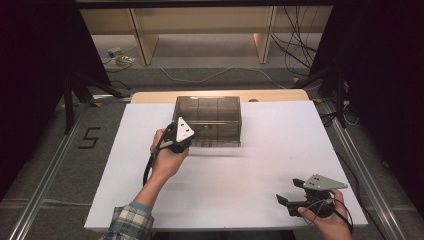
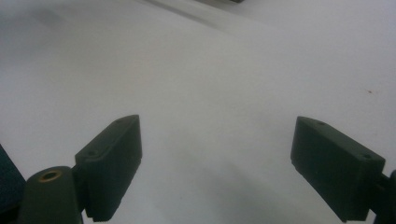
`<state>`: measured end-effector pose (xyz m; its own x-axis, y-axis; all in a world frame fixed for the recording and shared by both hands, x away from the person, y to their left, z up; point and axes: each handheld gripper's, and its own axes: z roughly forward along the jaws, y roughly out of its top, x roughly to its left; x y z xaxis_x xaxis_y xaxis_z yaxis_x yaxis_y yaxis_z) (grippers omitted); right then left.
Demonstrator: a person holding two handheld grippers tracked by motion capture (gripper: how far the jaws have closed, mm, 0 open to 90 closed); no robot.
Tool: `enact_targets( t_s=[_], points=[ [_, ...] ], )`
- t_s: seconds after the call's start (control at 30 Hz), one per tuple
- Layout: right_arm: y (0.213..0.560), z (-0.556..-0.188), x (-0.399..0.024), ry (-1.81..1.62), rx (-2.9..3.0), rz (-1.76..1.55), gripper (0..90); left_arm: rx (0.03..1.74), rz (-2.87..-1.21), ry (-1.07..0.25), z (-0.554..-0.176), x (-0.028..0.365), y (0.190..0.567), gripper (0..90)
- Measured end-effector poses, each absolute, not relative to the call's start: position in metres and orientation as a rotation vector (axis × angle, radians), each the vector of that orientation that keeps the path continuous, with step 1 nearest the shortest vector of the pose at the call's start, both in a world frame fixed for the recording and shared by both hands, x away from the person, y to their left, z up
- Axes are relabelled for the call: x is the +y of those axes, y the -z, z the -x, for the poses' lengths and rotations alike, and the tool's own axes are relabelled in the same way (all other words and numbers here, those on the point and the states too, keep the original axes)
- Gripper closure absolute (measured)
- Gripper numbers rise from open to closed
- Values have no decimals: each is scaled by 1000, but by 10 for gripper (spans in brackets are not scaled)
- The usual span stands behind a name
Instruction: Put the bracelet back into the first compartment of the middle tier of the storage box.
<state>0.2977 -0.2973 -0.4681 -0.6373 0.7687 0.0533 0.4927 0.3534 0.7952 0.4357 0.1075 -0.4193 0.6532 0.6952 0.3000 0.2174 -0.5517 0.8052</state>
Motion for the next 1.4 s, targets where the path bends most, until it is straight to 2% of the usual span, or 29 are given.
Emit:
enact_targets(
  t_s=[1.4],
  points=[
    [468,-298,-297,-1174,2295,-1110,173,645,-2171,-803,-452,109,432,898]
  ],
)
